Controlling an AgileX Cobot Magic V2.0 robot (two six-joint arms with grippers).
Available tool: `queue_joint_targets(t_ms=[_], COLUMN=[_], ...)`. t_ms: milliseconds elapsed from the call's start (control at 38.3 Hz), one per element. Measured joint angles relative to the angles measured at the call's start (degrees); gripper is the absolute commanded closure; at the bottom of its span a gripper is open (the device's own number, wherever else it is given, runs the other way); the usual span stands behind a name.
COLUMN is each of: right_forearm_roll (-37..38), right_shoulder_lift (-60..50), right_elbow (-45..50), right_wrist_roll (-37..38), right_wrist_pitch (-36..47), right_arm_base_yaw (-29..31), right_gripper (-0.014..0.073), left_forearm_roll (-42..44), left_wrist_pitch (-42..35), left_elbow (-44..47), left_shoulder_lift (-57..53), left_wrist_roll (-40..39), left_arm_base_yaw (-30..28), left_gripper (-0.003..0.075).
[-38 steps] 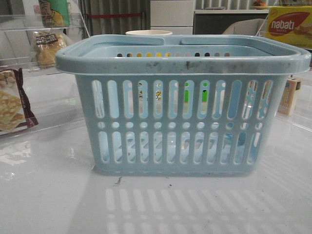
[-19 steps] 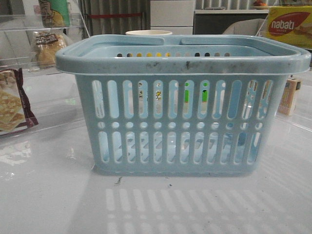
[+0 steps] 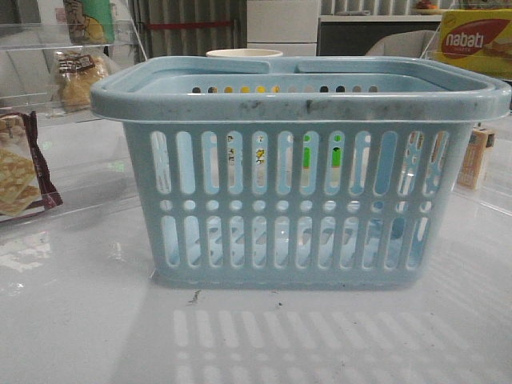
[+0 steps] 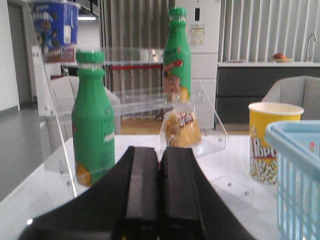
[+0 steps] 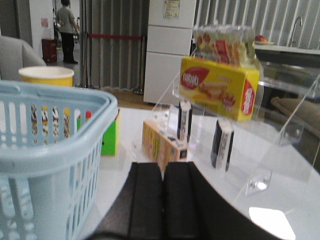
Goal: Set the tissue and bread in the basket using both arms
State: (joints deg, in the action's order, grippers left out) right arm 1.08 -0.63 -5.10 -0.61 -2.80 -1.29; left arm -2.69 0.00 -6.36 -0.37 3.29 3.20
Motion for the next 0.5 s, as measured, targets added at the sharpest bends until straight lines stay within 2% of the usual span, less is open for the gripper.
queue_joint_targets(t_ms=[261, 392, 496], right_forearm_roll=[0.00, 0.00, 0.00], right_shoulder_lift=[3.78, 12.25, 19.02], right_elbow=[-18.60, -28.29, -31.99], right_wrist_roll=[0.00, 0.00, 0.00], right_wrist_pitch=[-10.16, -19.26, -26.27], right_arm_base_yaw=[0.00, 0.00, 0.00], right_gripper=[0.0538, 0.0538, 0.0538], left_forearm_roll=[0.00, 0.00, 0.00], left_wrist_pitch=[8.82, 19.42, 27.56], left_elbow=[-18.90, -29.83, -34.15], left_shoulder_lift=[3.61, 12.62, 19.47], left_wrist_roll=[0.00, 0.00, 0.00], left_arm_base_yaw=[0.00, 0.00, 0.00], left_gripper=[0.0621, 0.0621, 0.0621])
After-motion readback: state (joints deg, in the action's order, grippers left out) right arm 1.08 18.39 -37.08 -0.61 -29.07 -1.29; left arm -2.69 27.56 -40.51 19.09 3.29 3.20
